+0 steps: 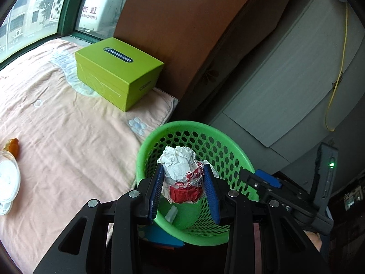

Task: Collect trash
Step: 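Drop the clear container into the green basket with the right gripper while left releases the wrapper there, then move both grippers back over the table toward the plastic lids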

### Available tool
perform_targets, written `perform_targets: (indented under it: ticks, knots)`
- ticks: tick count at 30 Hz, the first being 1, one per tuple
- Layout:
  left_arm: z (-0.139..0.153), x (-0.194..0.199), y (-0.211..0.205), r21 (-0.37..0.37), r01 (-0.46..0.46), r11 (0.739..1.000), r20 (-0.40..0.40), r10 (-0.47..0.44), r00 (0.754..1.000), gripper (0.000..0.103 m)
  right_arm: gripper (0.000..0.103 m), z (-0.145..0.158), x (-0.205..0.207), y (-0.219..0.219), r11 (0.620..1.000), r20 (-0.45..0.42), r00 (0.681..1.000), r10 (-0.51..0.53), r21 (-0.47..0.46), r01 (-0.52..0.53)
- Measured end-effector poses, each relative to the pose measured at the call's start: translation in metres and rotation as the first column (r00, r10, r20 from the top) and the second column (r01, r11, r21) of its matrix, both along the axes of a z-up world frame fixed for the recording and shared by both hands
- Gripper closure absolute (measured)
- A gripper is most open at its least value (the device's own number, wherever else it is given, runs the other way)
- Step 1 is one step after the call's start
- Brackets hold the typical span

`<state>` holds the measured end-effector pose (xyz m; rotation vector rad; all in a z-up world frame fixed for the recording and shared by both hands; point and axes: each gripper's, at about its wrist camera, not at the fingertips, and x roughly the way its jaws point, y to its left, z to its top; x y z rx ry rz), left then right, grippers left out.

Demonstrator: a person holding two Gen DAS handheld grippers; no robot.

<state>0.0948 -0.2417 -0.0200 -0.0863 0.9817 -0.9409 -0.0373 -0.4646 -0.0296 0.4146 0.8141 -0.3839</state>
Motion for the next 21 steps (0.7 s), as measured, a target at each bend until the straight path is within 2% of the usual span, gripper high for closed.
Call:
perform_targets:
  ticks: [13, 16, 18, 19, 21]
  knots:
    - [-0.011, -0.009, -0.035, 0.043, 0.048, 0.998, -0.001, -0.048, 0.999, 0.063, 0.032, 0.009, -0.013, -0.007, 1.000, 0.038, 0.999, -0.018, -0.002, 0.018]
    - [-0.014, -0.009, -0.037, 0.047, 0.049, 0.998, -0.010, -0.049, 0.999, 0.058, 0.032, 0.009, -0.013, -0.007, 1.000, 0.036, 0.999, -0.016, -0.002, 0.016]
    - [-0.015, -0.009, -0.035, 0.046, 0.048, 0.998, -0.011, -0.047, 0.999, 0.052, 0.032, 0.009, -0.012, -0.006, 1.000, 0.037, 0.999, -0.012, -0.003, 0.012]
    - [-0.015, -0.008, -0.034, 0.046, 0.042, 0.998, -0.013, -0.042, 0.999, 0.046, 0.031, 0.010, -0.012, -0.005, 1.000, 0.039, 0.999, -0.011, -0.003, 0.011]
    - [-0.014, -0.007, -0.032, 0.045, 0.036, 0.998, -0.015, -0.035, 0.999, 0.044, 0.031, 0.011, -0.012, -0.005, 1.000, 0.040, 0.999, -0.010, -0.002, 0.010]
